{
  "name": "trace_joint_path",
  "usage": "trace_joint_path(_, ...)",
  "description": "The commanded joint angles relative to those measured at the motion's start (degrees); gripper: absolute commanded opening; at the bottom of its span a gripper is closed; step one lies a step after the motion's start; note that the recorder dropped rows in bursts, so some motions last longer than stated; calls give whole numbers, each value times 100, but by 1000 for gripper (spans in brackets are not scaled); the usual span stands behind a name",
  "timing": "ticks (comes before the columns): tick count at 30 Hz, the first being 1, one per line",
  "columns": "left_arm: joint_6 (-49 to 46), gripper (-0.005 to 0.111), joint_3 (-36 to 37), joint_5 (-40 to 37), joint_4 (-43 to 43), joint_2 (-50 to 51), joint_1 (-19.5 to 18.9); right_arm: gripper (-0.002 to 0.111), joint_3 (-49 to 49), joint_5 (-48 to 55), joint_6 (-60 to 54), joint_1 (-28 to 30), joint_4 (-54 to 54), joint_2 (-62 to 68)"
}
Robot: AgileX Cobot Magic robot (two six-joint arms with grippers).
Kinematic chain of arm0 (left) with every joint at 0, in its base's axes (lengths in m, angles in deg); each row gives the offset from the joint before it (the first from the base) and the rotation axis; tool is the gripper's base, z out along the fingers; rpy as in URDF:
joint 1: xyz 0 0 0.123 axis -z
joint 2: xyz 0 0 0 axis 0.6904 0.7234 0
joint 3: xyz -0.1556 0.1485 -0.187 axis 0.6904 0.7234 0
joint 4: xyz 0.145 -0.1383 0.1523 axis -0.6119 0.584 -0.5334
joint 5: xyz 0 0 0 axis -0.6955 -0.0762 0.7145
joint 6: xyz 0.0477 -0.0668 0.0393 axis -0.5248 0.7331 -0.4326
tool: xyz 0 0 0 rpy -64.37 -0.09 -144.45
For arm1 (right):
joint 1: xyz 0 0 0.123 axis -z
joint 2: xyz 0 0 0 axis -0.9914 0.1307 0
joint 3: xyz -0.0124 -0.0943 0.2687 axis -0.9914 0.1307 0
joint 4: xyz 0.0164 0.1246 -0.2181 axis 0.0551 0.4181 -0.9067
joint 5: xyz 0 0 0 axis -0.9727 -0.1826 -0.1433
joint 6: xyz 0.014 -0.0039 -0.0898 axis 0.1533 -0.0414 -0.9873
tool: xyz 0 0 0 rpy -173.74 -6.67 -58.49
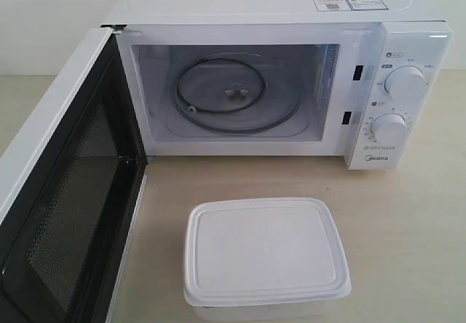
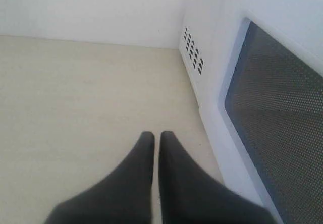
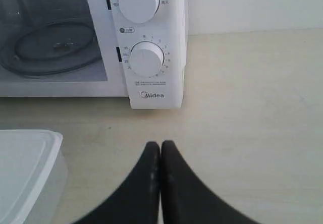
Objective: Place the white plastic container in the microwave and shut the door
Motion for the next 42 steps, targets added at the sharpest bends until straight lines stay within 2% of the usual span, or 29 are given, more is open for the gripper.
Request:
trace_joint_path(1, -20, 4, 19, 12, 3, -18, -14, 0, 2, -88, -16, -5, -26, -32)
trace_joint_path(3, -20, 4, 19, 12, 3, -18, -14, 0, 2, -576, -16, -5, -26, -32)
trace_joint_path(4, -20, 4, 19, 12, 3, -18, -14, 0, 2, -1272, -16, -5, -26, -32)
trace_joint_path(7, -20, 4, 19, 12, 3, -18, -14, 0, 2, -2220, 31, -5, -26, -32)
trace_joint_path(12, -20, 4, 19, 12, 3, -18, -14, 0, -702, -347, 144, -5, -17, 200)
trace_joint_path(26, -20, 4, 19, 12, 3, -18, -14, 0, -868, -2774, 269, -5, 22, 432)
trace_joint_path(42, -20, 4, 19, 12, 3, -18, -14, 0, -868, -3070, 282, -5, 27, 443)
